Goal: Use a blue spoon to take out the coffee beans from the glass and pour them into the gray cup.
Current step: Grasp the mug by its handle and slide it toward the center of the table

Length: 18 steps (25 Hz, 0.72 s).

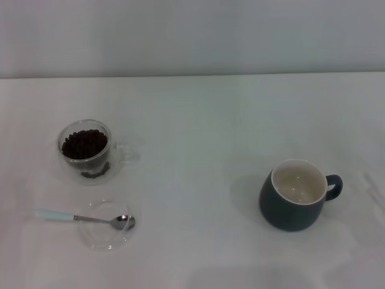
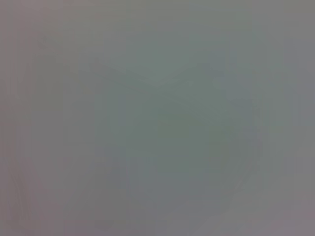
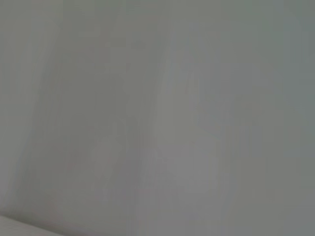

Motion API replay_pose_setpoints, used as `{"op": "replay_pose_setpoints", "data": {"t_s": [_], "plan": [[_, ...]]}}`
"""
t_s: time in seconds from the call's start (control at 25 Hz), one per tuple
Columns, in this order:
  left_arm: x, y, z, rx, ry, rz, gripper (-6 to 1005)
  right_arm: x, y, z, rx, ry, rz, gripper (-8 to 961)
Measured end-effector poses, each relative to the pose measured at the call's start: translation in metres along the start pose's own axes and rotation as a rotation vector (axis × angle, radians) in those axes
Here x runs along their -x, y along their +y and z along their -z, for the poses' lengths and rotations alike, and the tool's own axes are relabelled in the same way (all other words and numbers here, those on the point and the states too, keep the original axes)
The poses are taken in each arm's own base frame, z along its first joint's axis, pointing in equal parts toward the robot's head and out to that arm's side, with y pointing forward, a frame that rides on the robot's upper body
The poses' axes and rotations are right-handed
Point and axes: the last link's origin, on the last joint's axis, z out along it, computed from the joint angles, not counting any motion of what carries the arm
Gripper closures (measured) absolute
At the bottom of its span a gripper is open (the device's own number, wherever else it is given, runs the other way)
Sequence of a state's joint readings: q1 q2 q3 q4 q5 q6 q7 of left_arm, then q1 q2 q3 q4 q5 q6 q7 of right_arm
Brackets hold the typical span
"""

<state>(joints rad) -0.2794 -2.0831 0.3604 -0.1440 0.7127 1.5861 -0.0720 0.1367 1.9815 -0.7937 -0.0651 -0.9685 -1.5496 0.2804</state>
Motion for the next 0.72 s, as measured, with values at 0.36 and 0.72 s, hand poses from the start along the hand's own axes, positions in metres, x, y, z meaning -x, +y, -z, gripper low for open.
{"op": "replay_pose_setpoints", "data": {"t_s": [0.36,0.72], "plan": [[0.0013,0.0015,0.0038,0.006,-0.008,0.004,316,-0.0016,0.0005,0.0033,0.016,0.014,-0.008,231],[0.0025,0.0039,0.0055,0.013,-0.016,0.012,318,-0.0077,0.0022,0.0037,0.136,0.088,-0.013,231]]}}
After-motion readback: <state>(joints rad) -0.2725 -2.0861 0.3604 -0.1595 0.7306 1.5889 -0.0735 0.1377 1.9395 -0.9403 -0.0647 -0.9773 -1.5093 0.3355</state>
